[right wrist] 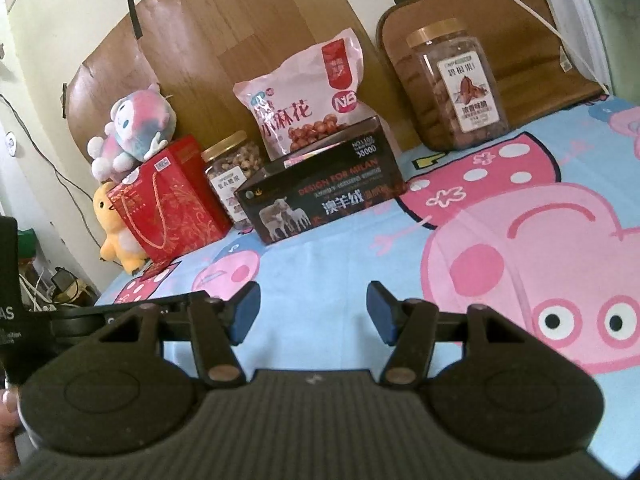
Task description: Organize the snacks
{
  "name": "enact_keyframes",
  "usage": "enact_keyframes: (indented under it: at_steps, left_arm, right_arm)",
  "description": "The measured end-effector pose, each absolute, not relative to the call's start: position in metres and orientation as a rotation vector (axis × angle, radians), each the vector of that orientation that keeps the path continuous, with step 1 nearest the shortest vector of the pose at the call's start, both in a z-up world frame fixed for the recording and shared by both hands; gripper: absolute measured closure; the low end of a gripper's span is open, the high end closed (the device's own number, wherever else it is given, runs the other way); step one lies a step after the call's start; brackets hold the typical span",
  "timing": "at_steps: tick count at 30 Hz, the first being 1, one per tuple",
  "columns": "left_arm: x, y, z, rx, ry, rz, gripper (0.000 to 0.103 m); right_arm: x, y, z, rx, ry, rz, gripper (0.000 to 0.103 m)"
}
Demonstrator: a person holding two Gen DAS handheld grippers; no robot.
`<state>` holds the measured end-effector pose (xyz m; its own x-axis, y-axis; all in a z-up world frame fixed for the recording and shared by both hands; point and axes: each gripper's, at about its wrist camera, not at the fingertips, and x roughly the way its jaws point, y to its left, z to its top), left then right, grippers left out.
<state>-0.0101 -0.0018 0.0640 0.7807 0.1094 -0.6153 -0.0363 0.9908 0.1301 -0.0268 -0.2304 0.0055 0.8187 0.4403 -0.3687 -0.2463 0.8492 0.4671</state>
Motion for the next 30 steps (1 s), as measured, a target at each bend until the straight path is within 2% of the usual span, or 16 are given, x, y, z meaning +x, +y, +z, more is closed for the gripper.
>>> enact_keyframes:
  at_steps: [30]
  left_arm:
    - [-0.0099,-0.0088,0.0546,0.165,0.727,0.023,0.0]
  right_arm:
    - [-0.0234,-0.2314,0.0011,0.428,0.494,0.36,0.039]
